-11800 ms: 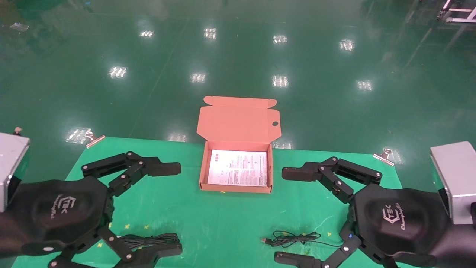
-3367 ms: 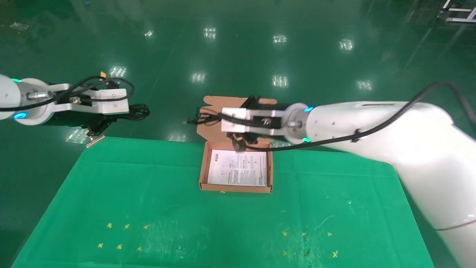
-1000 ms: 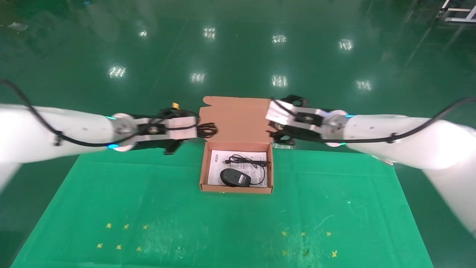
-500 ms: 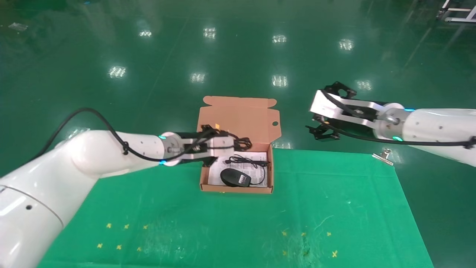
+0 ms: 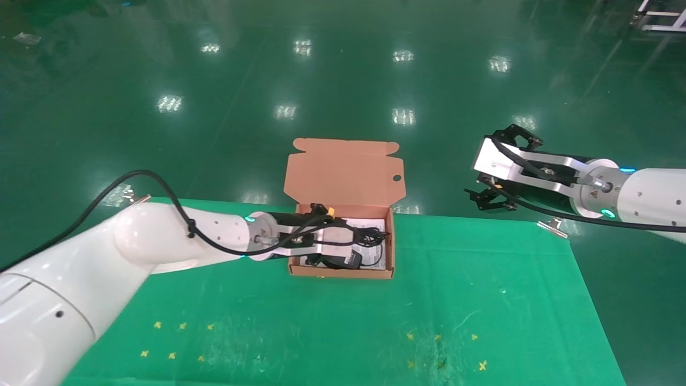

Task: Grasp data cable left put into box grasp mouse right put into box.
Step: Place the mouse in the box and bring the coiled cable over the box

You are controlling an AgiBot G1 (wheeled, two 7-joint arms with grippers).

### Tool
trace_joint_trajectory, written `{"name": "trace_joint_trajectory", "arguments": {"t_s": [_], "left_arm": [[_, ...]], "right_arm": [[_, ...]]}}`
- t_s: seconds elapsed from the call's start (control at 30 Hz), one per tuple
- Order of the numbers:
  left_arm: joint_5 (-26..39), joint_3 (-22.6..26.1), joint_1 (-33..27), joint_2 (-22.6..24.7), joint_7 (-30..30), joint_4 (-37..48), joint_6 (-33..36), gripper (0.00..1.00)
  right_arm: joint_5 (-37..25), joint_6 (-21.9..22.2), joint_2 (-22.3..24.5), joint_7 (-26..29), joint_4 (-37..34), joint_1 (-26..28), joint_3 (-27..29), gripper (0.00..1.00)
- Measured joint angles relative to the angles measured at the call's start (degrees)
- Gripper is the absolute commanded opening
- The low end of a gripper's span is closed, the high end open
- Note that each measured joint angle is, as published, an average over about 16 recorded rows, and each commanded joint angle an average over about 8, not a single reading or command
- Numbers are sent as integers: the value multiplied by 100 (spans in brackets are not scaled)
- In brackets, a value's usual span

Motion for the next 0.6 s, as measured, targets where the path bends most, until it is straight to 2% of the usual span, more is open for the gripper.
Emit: {"name": "trace_joint_trajectory", "arguments": {"t_s": [0.1,0.6], "left_arm": [[-123,98,-22,1,26,24,10,100],[-237,149,-62,-102,-14,-61,32,100]], "right_arm": [[-24,6,21,37,29,-11,3,100],[-40,15,28,59,40,-21,7,100]]}}
